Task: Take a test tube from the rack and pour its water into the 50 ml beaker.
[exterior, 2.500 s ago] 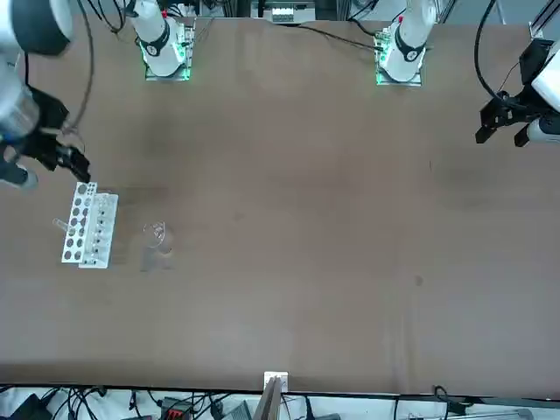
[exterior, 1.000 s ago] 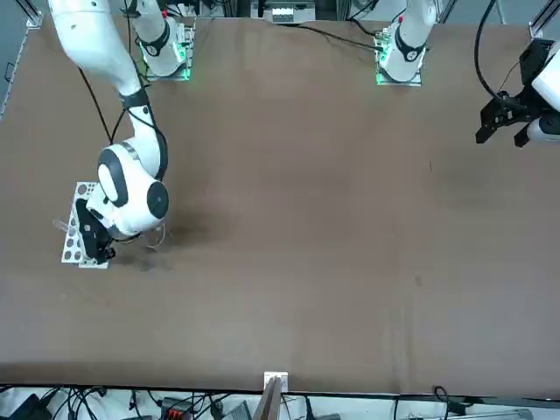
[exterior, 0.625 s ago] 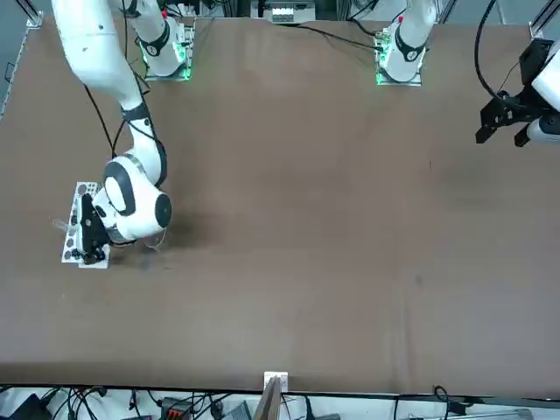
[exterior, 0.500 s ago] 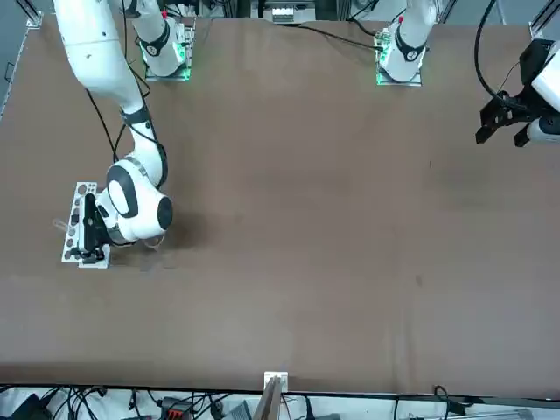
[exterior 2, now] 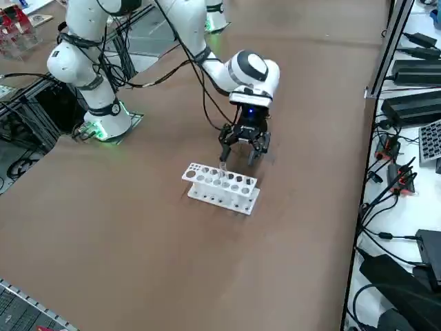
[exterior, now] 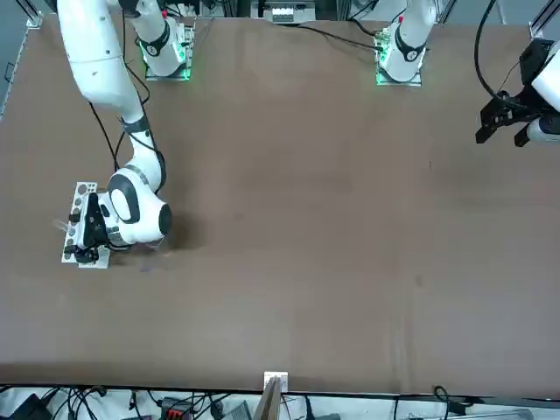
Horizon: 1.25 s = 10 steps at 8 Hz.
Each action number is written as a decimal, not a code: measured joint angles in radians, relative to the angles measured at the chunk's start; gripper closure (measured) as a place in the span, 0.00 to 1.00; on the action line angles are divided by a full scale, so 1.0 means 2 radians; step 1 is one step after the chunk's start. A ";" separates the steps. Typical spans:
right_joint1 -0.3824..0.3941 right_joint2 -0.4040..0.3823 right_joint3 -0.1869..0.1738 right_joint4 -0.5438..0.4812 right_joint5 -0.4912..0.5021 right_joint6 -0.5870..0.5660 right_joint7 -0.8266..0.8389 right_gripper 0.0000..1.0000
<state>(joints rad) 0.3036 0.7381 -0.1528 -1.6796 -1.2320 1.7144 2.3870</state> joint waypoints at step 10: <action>-0.001 0.047 -0.017 0.022 -0.010 -0.036 0.014 0.21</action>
<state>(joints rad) 0.3013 0.8317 -0.1876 -1.6350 -1.2526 1.6423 2.4141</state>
